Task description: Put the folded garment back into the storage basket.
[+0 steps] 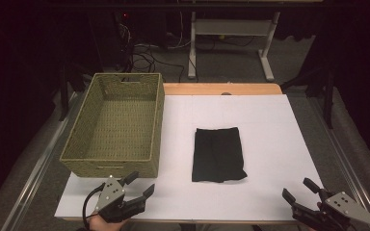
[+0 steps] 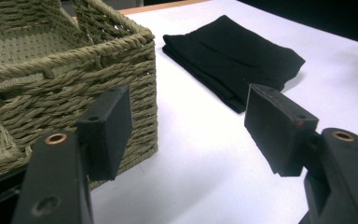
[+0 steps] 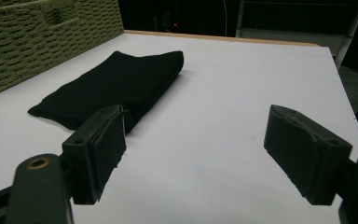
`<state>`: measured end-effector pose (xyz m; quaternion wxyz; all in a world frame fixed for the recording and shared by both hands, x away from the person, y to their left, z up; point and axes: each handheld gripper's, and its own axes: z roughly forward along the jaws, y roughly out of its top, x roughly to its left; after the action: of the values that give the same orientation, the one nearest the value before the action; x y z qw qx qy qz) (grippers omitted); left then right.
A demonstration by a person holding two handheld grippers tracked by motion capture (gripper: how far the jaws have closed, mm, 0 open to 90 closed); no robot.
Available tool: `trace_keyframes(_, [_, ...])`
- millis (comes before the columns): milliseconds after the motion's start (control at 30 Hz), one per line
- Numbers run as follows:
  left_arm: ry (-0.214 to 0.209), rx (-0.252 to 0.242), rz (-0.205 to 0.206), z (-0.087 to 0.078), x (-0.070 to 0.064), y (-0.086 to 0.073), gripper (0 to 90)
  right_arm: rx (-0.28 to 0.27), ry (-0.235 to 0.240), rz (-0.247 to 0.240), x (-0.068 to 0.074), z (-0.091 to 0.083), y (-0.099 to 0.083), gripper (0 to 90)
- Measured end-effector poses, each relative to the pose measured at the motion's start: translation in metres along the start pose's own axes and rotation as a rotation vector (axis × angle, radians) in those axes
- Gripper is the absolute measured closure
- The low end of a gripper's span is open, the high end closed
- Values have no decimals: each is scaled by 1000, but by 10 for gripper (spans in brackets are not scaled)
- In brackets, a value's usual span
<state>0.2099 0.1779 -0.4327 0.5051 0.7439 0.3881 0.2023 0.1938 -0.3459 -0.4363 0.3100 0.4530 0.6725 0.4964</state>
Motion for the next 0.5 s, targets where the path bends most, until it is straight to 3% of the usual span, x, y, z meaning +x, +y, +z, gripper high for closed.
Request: trace_keyframes(500, [-22, 14, -6, 9, -11, 2, 300, -8, 18, -8, 1, 4, 2, 213])
